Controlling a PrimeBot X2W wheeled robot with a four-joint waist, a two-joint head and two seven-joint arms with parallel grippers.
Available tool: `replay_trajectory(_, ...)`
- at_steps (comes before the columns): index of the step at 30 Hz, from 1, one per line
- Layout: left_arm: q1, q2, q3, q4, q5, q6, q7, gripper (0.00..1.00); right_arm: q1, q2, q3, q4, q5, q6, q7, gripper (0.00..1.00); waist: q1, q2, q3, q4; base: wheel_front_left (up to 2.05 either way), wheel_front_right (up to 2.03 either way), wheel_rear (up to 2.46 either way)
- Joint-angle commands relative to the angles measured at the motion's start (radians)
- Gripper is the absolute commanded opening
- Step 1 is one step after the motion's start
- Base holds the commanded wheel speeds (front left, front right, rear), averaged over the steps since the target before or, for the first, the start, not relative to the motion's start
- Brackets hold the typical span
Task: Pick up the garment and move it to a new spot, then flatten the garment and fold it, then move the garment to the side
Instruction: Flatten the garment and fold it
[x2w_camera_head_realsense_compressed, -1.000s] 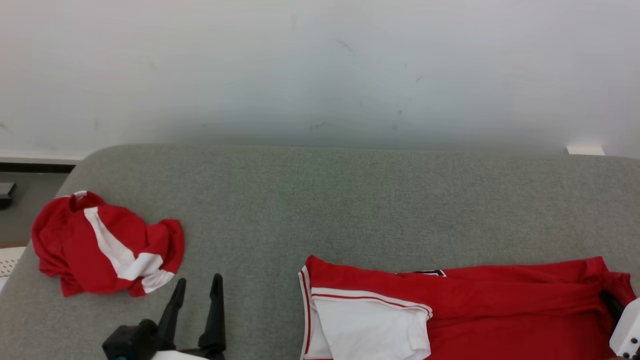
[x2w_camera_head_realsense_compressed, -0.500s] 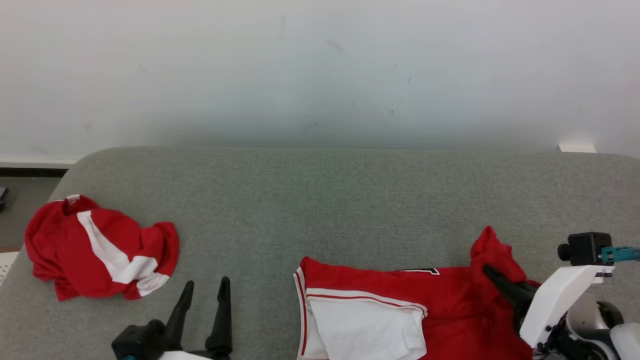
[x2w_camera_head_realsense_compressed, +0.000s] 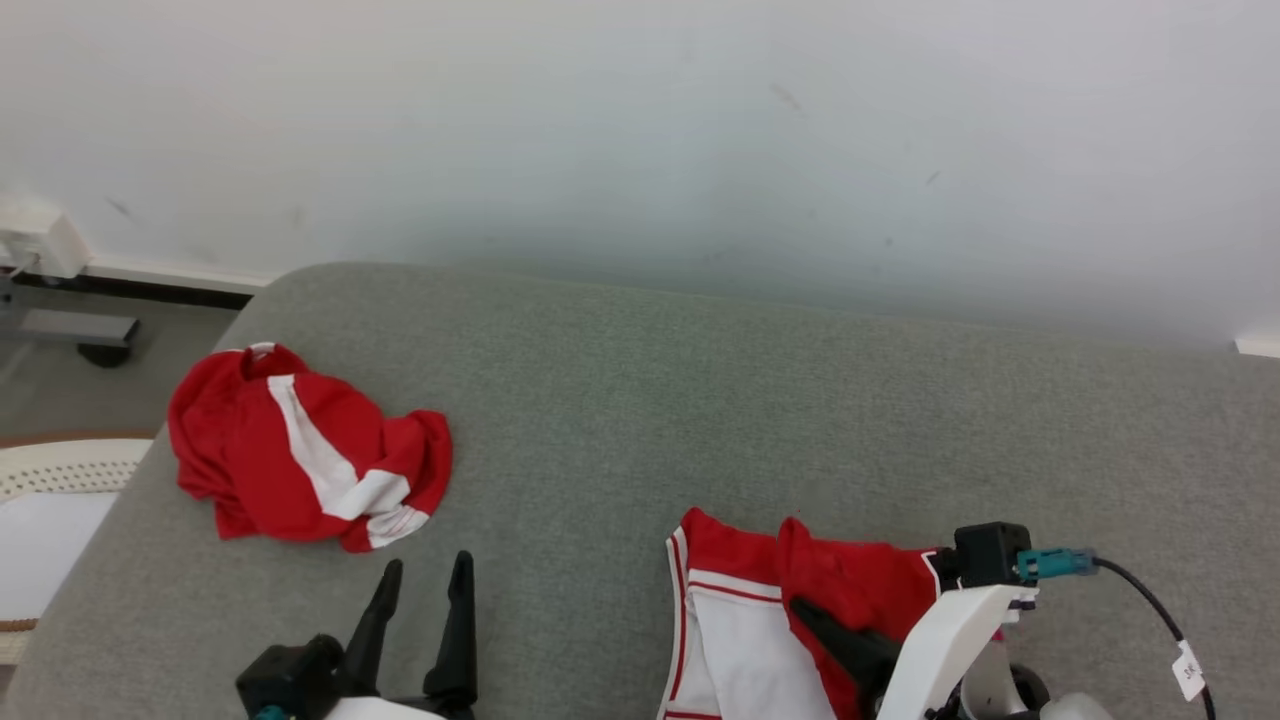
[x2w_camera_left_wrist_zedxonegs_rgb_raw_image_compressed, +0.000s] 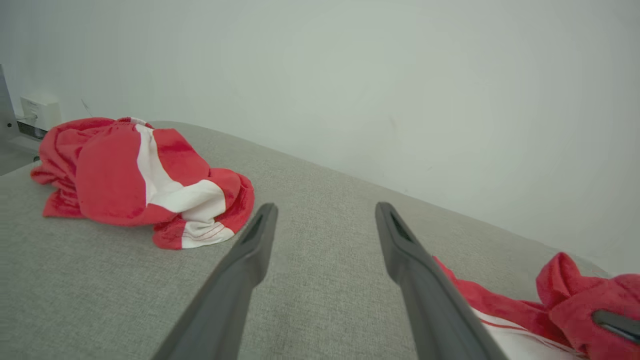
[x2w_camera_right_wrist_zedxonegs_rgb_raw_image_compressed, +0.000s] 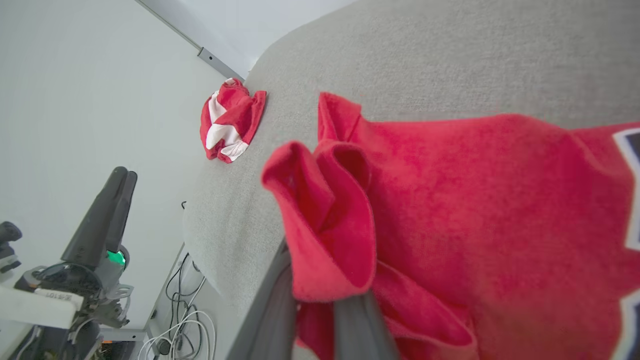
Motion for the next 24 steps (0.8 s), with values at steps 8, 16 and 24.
replay_trajectory(8, -0.02, 0.004, -0.012, 0.0, -0.014, 0.007, 0.0, 1.0, -0.074, 0.014, 0.133, 0.146, 0.157, -0.002, -0.084, 0.0, -0.0001, 0.0, 0.03, 0.037, 0.0, 0.0, 0.0)
replay_trajectory(16, -0.035, 0.004, -0.021, 0.01, -0.014, 0.005, 0.0, 1.0, -0.185, 0.014, 0.332, 0.27, 0.353, -0.002, -0.203, 0.67, -0.0001, 0.0, 0.042, 0.025, 0.0, 0.0, 0.0)
replay_trajectory(24, -0.026, 0.004, -0.011, 0.011, -0.018, 0.013, 0.0, 1.0, -0.266, 0.013, 0.404, 0.268, 0.462, -0.002, -0.319, 1.0, -0.0001, 0.0, 0.042, -0.004, 0.0, 0.0, 0.0)
